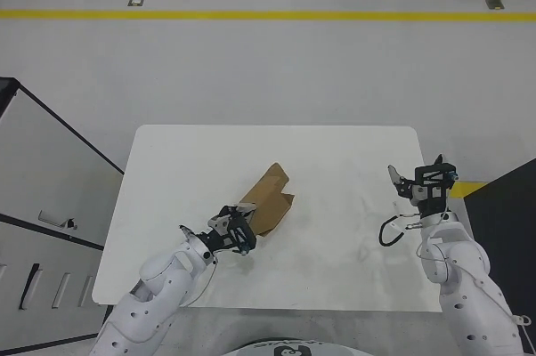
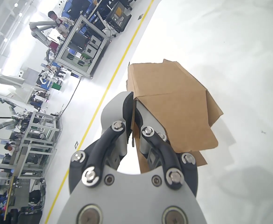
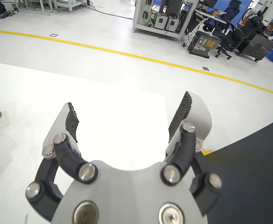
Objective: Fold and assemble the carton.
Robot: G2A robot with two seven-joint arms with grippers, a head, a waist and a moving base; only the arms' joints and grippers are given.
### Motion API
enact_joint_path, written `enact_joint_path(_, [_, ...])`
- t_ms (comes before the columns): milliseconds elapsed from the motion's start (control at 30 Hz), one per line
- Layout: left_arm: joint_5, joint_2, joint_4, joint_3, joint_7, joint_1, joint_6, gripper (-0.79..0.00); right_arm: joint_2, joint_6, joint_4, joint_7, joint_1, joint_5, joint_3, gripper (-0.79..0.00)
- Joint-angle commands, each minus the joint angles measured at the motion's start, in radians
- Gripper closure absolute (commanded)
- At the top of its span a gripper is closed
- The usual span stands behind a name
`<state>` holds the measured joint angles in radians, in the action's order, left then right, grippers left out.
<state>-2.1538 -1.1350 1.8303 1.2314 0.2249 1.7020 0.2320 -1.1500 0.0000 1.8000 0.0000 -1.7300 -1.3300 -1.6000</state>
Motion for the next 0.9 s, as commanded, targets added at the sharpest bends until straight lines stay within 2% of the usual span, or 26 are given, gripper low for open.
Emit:
enact_joint_path(0, [0.009,0.0,0.001,-0.001,0.012,-0.004,-0.003,0.0,0.0,0.0,0.0,0.0,0.0,0.0,0.0,-0.785])
enact_joint_path(167, [0.0,0.007,0.055,0.013,0.047,-0.003,0.024,0.0,0.0,0.0,0.0,0.0,0.0,0.0,0.0,-0.785])
enact_joint_path(333, [0.009,0.015,0.157,0.039,0.078,0.005,0.081,0.0,0.0,0.0,0.0,0.0,0.0,0.0,0.0,-0.785])
enact_joint_path(433, [0.018,0.019,0.225,0.064,0.027,0.017,0.103,0.0,0.0,0.0,0.0,0.0,0.0,0.0,0.0,-0.785])
enact_joint_path(700, [0.051,0.017,0.221,0.064,0.034,0.02,0.09,0.0,0.0,0.0,0.0,0.0,0.0,0.0,0.0,-0.785])
enact_joint_path(767, [0.097,0.016,0.228,0.077,0.06,0.02,0.074,0.0,0.0,0.0,0.0,0.0,0.0,0.0,0.0,-0.785])
enact_joint_path(867, [0.167,0.019,0.259,0.099,0.135,0.02,0.097,0.0,0.0,0.0,0.0,0.0,0.0,0.0,0.0,-0.785])
